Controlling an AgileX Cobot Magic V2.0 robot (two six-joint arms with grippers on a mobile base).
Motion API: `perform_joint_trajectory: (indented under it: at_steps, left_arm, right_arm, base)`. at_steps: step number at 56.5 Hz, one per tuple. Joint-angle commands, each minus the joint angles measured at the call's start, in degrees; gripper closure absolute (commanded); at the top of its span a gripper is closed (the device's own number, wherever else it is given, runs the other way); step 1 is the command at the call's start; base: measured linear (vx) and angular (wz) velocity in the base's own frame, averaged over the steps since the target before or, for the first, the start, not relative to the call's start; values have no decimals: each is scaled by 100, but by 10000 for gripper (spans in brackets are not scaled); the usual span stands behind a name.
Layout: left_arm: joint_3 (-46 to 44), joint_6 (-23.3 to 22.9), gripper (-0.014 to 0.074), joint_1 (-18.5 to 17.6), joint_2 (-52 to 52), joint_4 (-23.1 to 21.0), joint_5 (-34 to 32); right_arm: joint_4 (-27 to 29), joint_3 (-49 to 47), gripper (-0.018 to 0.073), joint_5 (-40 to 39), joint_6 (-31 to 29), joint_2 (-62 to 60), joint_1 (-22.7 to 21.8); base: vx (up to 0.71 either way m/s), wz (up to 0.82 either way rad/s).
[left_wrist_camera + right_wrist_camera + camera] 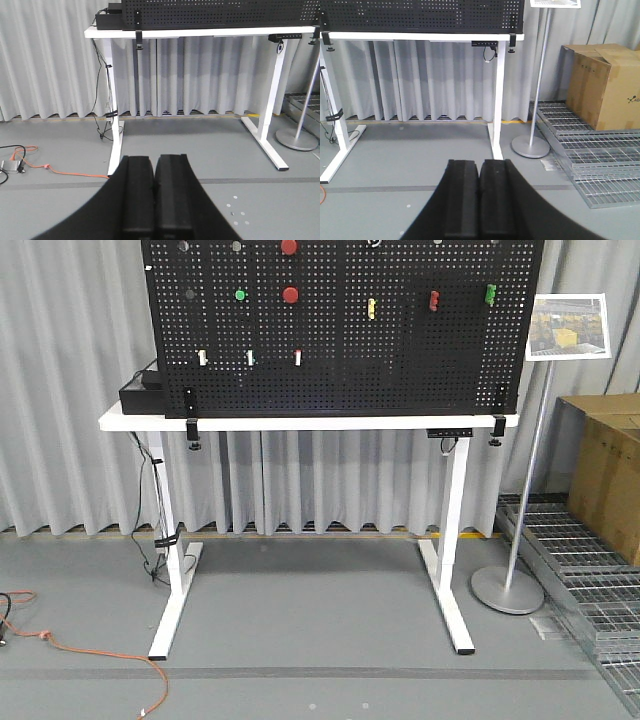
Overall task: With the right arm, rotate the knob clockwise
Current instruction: 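Drive the base forward toward the black pegboard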
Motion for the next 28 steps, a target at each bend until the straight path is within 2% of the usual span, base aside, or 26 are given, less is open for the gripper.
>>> perform_joint_trajectory:
  at_steps: [1, 28]
  left_arm:
    - [150, 0, 603, -19, -46, -39, -467]
    - [150, 0, 603, -19, -46, -39, -467]
  right_arm:
    - [-5, 78, 568, -482, -38, -31, -31]
    - [-5, 78, 568, -482, -38, -31, -31]
  base:
    - [0, 0]
    - [0, -1]
